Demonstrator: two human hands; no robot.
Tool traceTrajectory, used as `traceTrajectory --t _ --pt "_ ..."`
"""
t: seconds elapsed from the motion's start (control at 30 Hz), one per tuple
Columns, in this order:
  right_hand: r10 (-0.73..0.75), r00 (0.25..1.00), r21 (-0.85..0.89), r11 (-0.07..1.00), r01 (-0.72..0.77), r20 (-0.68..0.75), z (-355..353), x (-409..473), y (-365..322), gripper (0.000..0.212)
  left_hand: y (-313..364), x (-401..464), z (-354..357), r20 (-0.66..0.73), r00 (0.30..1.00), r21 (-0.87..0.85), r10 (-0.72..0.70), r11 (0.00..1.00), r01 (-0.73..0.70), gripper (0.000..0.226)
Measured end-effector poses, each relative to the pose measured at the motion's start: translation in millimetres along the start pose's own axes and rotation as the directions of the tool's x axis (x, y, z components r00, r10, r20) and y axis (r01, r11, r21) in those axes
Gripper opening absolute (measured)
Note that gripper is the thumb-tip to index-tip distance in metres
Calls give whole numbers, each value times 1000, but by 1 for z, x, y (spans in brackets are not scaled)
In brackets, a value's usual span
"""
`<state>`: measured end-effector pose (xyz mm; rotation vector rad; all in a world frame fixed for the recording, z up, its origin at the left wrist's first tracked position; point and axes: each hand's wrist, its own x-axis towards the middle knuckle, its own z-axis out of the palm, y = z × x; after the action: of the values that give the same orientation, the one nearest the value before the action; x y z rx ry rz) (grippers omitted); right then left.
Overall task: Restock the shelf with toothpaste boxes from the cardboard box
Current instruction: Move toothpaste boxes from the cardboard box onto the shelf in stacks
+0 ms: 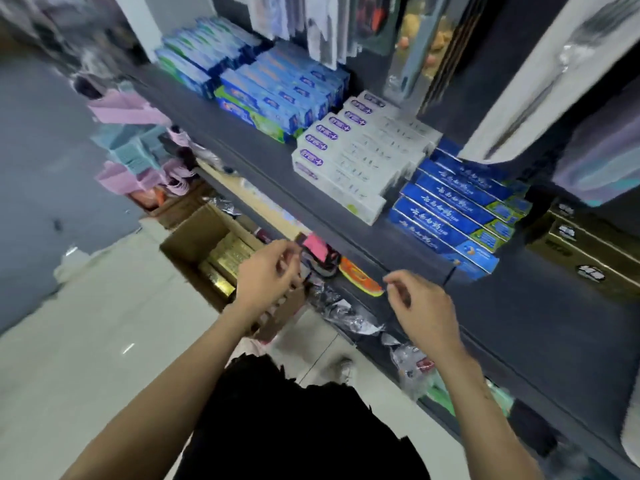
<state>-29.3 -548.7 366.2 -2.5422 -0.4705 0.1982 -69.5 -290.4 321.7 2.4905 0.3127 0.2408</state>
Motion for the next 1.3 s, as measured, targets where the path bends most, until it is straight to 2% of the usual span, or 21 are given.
traceTrajectory --t 0.07,0.1,0.2,0.3,0.37,0.43,0.6,0.63,0.7,0.77,0.83,0.93,1.03,1.1,1.2,1.3 --pt "-9 971 -55 998 23 241 26 16 -24 19 -57 -10 -13 127 970 117 -206 974 192 31" --pt "-4 931 -103 994 44 366 41 25 -35 24 -85 -15 -20 178 928 167 -327 939 299 33" --pt "44 760 -231 963 141 648 92 53 -70 40 -156 -29 -43 208 794 160 -571 821 548 30" --pt "56 664 -286 927 244 746 146 79 -107 45 -218 -32 -64 195 662 18 -723 678 735 31" --pt "47 663 -271 932 240 747 183 98 -131 44 -260 -26 -73 215 572 -35 -792 579 815 34" --pt "21 687 -229 950 212 726 226 120 -151 43 -301 -17 -75 232 533 -47 -814 538 842 36" --pt "4 734 -105 990 92 680 362 183 -169 43 -385 14 -47 242 513 -74 -823 512 856 46" --pt "14 739 -105 992 77 674 392 196 -166 44 -400 20 -36 212 530 -52 -821 532 845 47" --pt "20 749 -116 990 75 662 440 217 -160 47 -415 30 -18 128 673 46 -728 683 729 43" --pt "29 748 -157 982 102 663 498 240 -147 51 -431 45 7 128 807 111 -576 817 566 39" --pt "61 739 -234 963 132 671 549 259 -132 55 -443 64 37 211 851 147 -481 876 459 43" --pt "98 732 -325 930 174 674 608 277 -105 54 -464 93 92 320 823 208 -469 882 422 53" --pt "115 743 -356 918 173 659 646 282 -79 67 -491 116 147 369 715 285 -594 805 521 61" --pt "61 751 -403 871 282 657 659 278 -65 73 -510 127 176 354 650 424 -673 735 530 69" --pt "-41 784 -400 842 361 620 670 270 -44 72 -531 140 213 312 644 549 -699 685 479 82" --pt "-136 849 -336 878 342 510 676 261 -33 68 -542 144 241 289 663 435 -691 711 552 88"
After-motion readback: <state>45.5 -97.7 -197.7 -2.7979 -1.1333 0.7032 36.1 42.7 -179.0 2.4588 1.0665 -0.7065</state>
